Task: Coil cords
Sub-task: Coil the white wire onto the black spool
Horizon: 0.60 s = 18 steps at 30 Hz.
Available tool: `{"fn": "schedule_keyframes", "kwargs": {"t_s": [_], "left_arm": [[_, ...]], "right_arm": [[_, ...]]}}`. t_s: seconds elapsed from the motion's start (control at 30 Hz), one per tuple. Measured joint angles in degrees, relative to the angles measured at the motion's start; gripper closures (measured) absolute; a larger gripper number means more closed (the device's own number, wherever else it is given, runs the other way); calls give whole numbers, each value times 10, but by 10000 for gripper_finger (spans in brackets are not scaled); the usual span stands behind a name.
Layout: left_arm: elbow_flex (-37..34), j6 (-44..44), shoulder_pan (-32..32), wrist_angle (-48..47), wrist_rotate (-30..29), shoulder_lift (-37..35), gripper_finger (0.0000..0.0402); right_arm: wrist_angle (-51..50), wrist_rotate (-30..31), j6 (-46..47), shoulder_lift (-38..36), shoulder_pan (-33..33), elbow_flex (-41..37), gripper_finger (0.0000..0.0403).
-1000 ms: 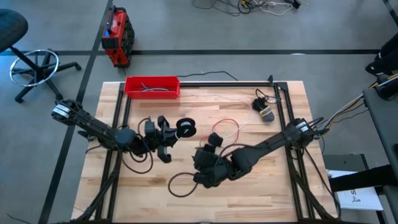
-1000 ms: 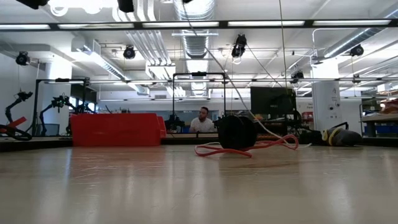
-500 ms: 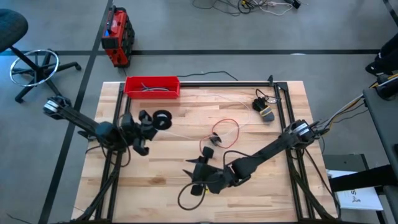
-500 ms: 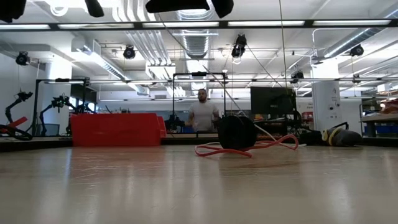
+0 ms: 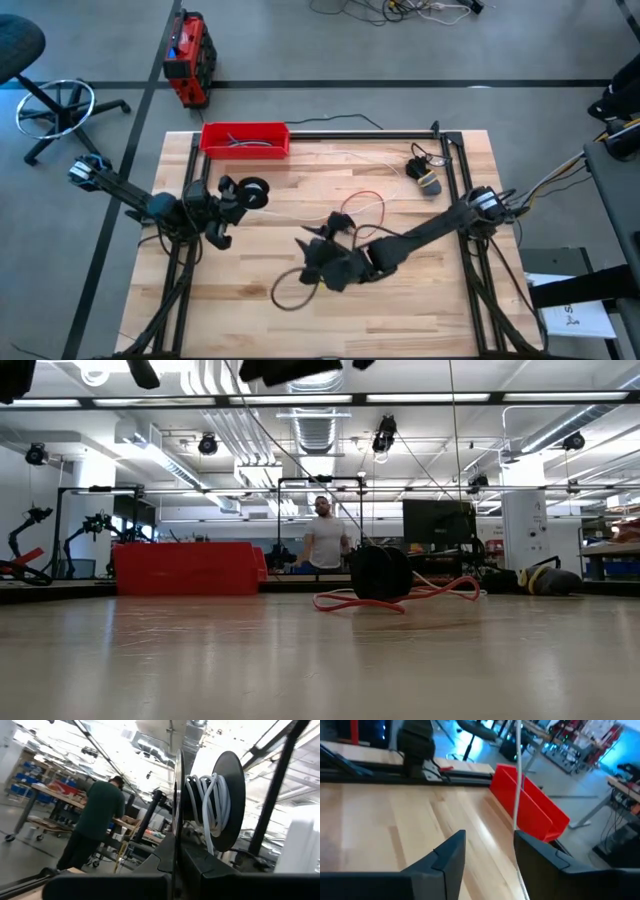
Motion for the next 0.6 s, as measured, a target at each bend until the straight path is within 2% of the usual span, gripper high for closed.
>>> {"fn": "schedule_keyframes", "kwargs": {"t_s": [0.27, 0.4, 0.5, 0.6], "left_arm": [[17, 10, 0, -5, 22, 18, 401], [17, 10, 0, -5, 22, 19, 401], [17, 10, 0, -5, 24, 19, 401], [17, 10, -1, -3, 37, 18, 401]], "right_arm": [[-11, -63, 27, 1, -47, -1, 269], [-13, -66, 30, 3, -59, -1, 288], [-16, -66, 30, 3, -65, -1, 314], [-37, -66, 30, 3, -70, -1, 358]]}}
